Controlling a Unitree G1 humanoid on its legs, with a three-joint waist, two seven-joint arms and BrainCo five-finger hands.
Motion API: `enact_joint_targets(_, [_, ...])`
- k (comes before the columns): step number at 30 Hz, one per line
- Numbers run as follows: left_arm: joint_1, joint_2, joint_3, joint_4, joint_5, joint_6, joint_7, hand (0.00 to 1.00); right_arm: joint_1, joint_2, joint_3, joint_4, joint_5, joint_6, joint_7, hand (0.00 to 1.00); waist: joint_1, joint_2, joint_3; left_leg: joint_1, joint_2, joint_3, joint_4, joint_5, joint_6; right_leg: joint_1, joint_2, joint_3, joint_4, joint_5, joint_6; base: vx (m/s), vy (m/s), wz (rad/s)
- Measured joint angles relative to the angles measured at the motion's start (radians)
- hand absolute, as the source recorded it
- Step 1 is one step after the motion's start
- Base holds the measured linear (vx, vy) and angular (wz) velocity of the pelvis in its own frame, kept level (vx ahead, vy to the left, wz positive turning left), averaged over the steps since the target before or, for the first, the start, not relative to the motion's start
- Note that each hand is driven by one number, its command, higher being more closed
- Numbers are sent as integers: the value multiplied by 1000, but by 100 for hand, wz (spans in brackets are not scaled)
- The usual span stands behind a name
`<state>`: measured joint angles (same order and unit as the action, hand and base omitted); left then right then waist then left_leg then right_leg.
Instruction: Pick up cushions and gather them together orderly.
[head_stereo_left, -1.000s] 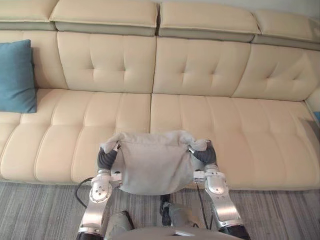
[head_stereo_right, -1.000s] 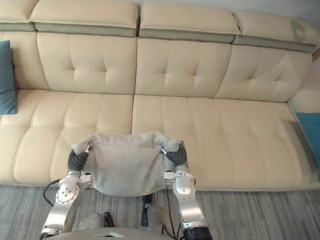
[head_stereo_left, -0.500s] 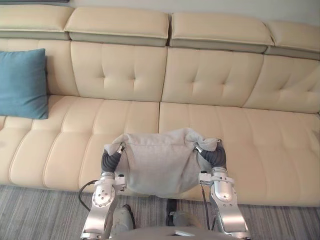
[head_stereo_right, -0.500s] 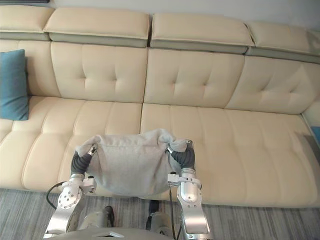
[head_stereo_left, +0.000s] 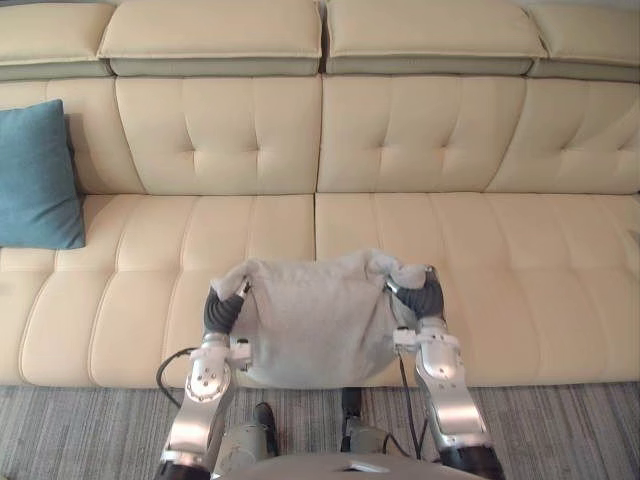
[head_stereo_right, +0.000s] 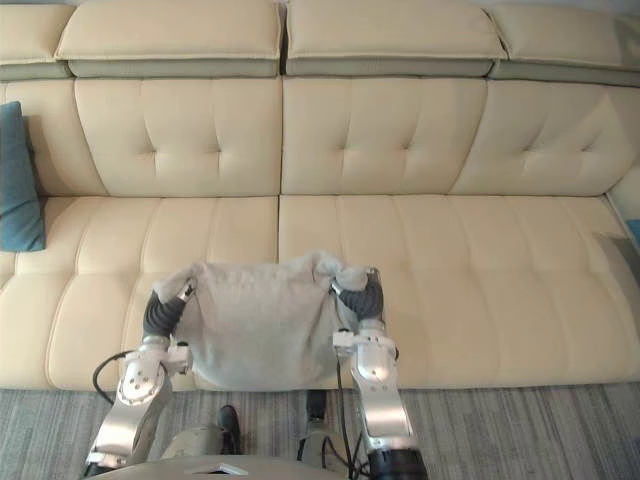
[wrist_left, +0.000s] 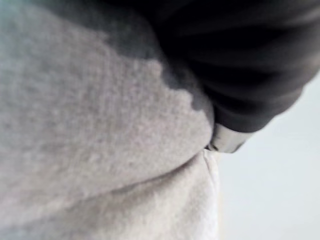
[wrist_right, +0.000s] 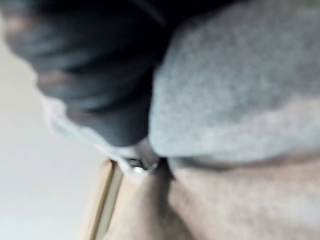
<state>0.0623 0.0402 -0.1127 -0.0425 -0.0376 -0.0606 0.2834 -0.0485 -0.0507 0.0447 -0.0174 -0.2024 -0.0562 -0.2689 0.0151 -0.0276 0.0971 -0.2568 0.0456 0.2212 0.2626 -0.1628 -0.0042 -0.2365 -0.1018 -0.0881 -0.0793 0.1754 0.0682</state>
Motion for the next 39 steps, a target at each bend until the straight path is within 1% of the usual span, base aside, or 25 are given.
enact_joint_targets(1, [-63,0,15,12,1,0,33,100,-65,0,3,17,0,5,-18,100,1,-1,1,-22,0,-1,5,4,1,-19,0,0,0,7,-2,-87,-21,-1])
enact_joint_targets(2, [-123,17,25,27,1,0,70,100,-138,-2,15,48,0,11,-43,100,0,-4,3,-35,1,0,7,10,1,-32,0,3,0,17,-6,-67,-17,1])
enact_joint_targets(3, [-160,21,27,36,1,0,87,100,-177,-2,17,59,0,15,-50,100,0,-4,5,-43,1,-1,7,13,1,-39,0,3,0,21,-8,-61,-12,-1])
enact_joint_targets(5, [-308,70,43,90,-12,-3,137,100,-323,-16,18,110,0,19,-95,100,1,-3,40,-61,1,-4,16,22,2,-53,0,4,0,40,-13,-77,-1,4])
enact_joint_targets(7, [-423,102,55,144,-31,-4,166,100,-431,-38,18,151,0,21,-127,100,-1,-5,47,-106,2,-4,30,28,6,-92,-1,10,0,60,-20,-127,19,2])
enact_joint_targets(8, [-518,133,64,180,-44,-5,184,100,-519,-44,6,165,0,30,-145,100,-1,-6,71,-140,0,-3,45,33,11,-121,-4,18,0,70,-23,-163,33,3])
enact_joint_targets(9, [-637,177,82,229,-50,-7,201,100,-641,-53,-28,198,0,35,-162,100,-4,-5,120,-176,0,-3,71,36,13,-146,-7,20,0,83,-26,-144,31,1])
enact_joint_targets(10, [-674,191,83,246,-52,-7,210,100,-681,-57,-35,215,2,37,-170,100,-6,-6,128,-195,1,-3,81,36,14,-159,-7,21,0,89,-25,-169,26,3])
enact_joint_targets(11, [-750,220,83,279,-60,-7,221,100,-760,-67,-53,252,7,38,-193,100,-9,-6,139,-240,2,-3,101,38,16,-195,-8,22,0,99,-25,-172,18,1])
enact_joint_targets(14, [-928,267,85,368,-68,-9,238,100,-913,-83,-81,311,22,39,-242,100,-17,-5,193,-312,3,-1,127,47,22,-258,-10,27,0,122,-27,-119,14,0])
enact_joint_targets(18, [-1072,296,94,456,-106,-21,237,100,-1007,-88,-100,322,51,43,-279,100,-29,-4,238,-384,4,6,139,53,26,-328,-10,41,0,142,-31,-40,8,-4])
enact_joint_targets(20, [-1113,297,97,463,-122,-32,237,100,-1033,-94,-107,322,60,44,-288,100,-30,-4,250,-415,5,15,140,54,28,-364,-10,51,-1,153,-29,-8,6,-10])
enact_joint_targets(21, [-1139,297,97,471,-128,-39,236,0,-1045,-108,-107,322,60,43,-292,100,-30,-4,260,-427,5,16,142,54,28,-376,-10,53,0,157,-29,-1,8,-9])
enact_joint_targets(22, [-1163,297,99,480,-130,-47,235,0,-1061,-119,-107,322,60,43,-299,0,-30,-4,274,-429,7,17,142,54,28,-380,-8,57,-1,165,-31,-9,13,-10])
enact_joint_targets(25, [-1224,296,133,490,-136,-64,234,0,-1106,-134,-114,311,61,42,-321,0,-29,-5,284,-473,18,24,157,53,29,-424,0,78,-1,187,-38,-19,15,-11])
enact_joint_targets(27, [-1241,296,144,492,-136,-66,233,0,-1116,-140,-130,308,63,38,-323,0,-27,-5,288,-496,28,24,177,47,29,-438,3,78,0,187,-37,-27,8,-7])
enact_joint_targets(30, [-1260,296,163,493,-136,-68,232,0,-1120,-157,-142,289,115,37,-324,0,-16,-5,288,-554,59,23,244,21,28,-467,22,78,-1,188,-38,-56,-6,-17])
enact_joint_targets(31, [-1268,297,192,494,-137,-67,230,0,-1126,-158,-146,268,139,38,-323,0,-14,-5,288,-581,78,25,277,10,25,-482,32,78,-1,182,-46,-54,-16,-15])
enact_joint_targets(32, [-1270,300,199,495,-138,-67,229,0,-1131,-159,-146,269,143,38,-322,0,-12,-5,288,-585,82,27,283,7,25,-484,36,78,-1,170,-61,-56,-23,-16])
enact_joint_targets(33, [-1272,304,204,496,-139,-67,229,0,-1138,-161,-146,272,154,39,-321,0,-12,-5,288,-591,89,28,291,6,24,-486,39,75,0,165,-68,-40,-29,-13])
enact_joint_targets(34, [-1281,313,216,497,-148,-63,226,0,-1154,-171,-146,275,172,43,-319,0,-7,-5,288,-602,101,28,308,0,19,-491,46,74,0,165,-68,-62,-49,-17])
enact_joint_targets(35, [-1303,324,233,506,-157,-56,225,0,-1180,-200,-145,281,193,43,-317,0,2,-5,288,-617,117,26,326,-4,14,-497,58,72,0,166,-66,-60,-51,-16])
enact_joint_targets(37, [-1315,344,246,531,-158,-49,216,0,-1216,-231,-143,318,223,44,-312,0,7,-5,288,-620,128,26,333,-6,9,-498,67,68,0,166,-66,-46,-65,-12])
enact_joint_targets(38, [-1322,352,272,536,-169,-39,208,0,-1242,-266,-143,332,269,47,-307,0,15,-5,288,-620,138,26,336,-7,5,-498,73,61,0,167,-66,-37,-78,-9])
enact_joint_targets(39, [-1323,359,275,537,-176,-36,207,0,-1255,-279,-139,341,286,47,-307,0,15,-5,288,-620,139,25,335,-7,4,-497,75,56,0,168,-65,-22,-66,-4])
